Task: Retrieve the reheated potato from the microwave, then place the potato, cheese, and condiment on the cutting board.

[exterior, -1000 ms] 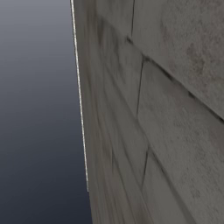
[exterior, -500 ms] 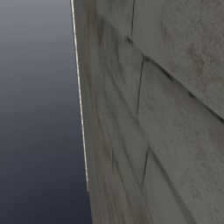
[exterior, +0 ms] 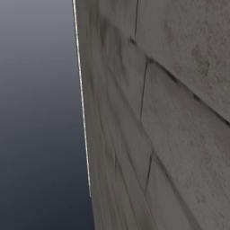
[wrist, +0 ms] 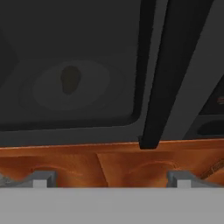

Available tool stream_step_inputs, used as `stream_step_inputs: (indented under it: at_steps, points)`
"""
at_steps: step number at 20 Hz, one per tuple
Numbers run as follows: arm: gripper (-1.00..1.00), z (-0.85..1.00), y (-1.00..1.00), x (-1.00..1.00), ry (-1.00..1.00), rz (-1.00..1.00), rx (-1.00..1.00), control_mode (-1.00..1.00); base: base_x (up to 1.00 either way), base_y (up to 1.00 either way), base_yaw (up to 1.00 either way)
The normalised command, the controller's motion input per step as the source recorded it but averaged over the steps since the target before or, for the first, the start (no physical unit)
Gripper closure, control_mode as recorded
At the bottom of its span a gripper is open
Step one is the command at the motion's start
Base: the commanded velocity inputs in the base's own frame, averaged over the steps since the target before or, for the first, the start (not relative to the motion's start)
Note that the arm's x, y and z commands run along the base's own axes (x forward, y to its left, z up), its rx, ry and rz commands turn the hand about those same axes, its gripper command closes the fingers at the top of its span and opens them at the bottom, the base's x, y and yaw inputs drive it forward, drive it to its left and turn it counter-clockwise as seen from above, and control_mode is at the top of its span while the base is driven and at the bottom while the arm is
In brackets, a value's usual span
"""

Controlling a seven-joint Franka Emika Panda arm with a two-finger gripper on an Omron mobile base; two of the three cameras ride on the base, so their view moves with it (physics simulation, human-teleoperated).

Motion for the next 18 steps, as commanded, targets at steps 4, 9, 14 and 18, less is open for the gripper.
stream_step_inputs:
  at_steps: [4,9,14,18]
  points:
    - [-1.00,0.01,-0.45,0.21,0.03,-0.04,0.00,-1.00,0.00,0.00,0.00]
    - [-1.00,-0.01,-0.37,0.33,0.00,0.00,0.00,-1.00,0.00,0.00,0.00]
    - [-1.00,-0.09,-0.24,0.43,0.00,0.00,0.00,-1.00,0.00,0.00,0.00]
    - [-1.00,-0.16,-0.09,0.47,0.00,0.00,0.02,-1.00,0.00,0.00,0.00]
